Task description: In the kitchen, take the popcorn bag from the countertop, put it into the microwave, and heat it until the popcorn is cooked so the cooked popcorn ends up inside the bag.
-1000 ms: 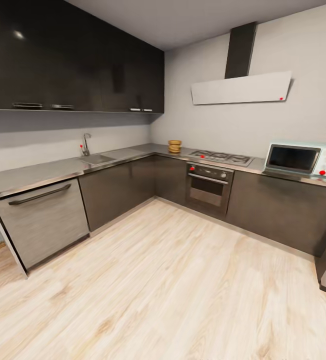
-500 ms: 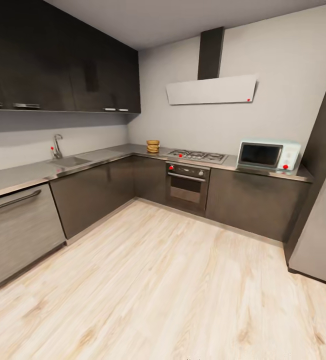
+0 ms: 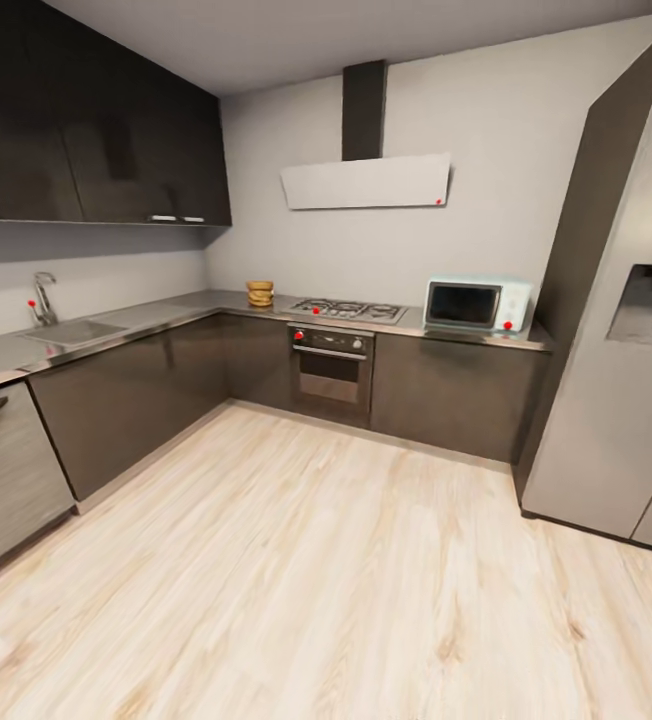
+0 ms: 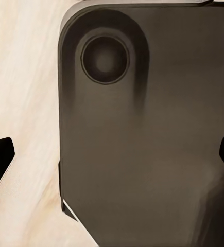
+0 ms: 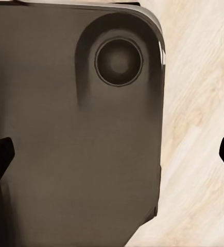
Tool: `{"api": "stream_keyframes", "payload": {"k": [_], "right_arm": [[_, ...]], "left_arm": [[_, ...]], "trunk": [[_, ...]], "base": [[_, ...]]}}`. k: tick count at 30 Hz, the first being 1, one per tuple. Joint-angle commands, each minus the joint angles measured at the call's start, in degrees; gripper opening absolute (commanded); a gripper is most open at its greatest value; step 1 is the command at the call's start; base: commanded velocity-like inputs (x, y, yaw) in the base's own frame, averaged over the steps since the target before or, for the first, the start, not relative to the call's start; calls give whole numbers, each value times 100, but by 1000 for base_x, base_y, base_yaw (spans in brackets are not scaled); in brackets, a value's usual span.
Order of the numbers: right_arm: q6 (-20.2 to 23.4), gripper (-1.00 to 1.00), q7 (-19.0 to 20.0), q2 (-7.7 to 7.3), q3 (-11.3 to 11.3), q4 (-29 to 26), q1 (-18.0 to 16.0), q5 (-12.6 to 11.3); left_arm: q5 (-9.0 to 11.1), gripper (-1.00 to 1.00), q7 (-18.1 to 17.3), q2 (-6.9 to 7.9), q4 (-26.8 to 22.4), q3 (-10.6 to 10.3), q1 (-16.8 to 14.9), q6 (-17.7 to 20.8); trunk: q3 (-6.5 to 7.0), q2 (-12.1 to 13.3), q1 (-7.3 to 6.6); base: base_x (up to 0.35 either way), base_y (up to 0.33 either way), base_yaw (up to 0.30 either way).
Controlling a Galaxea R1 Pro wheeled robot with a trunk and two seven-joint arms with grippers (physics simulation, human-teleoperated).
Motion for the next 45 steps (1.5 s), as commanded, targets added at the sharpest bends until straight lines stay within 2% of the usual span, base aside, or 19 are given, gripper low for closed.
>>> {"api": "stream_keyframes", "payload": {"k": [1, 33, 37, 45], "right_arm": [[-24, 100, -2, 1, -3, 5, -2, -7], [-24, 100, -2, 2, -3, 5, -2, -7], [-27, 100, -2, -2, -3, 5, -2, -5], [-33, 100, 4, -7, 5, 5, -2, 24]], "left_arm": [[30, 100, 2, -1, -3, 1, -1, -11], [30, 100, -15, -1, -12, -8, -3, -11], [22, 100, -31, -1, -12, -14, 1, -8], [21, 100, -40, 2, -12, -25, 0, 5]], "trunk": [[-4, -2, 0], [-4, -2, 0], [-4, -2, 0], [-4, -2, 0]], "base": [[0, 0, -292], [0, 0, -292], [184, 0, -224], [316, 0, -18]]}}
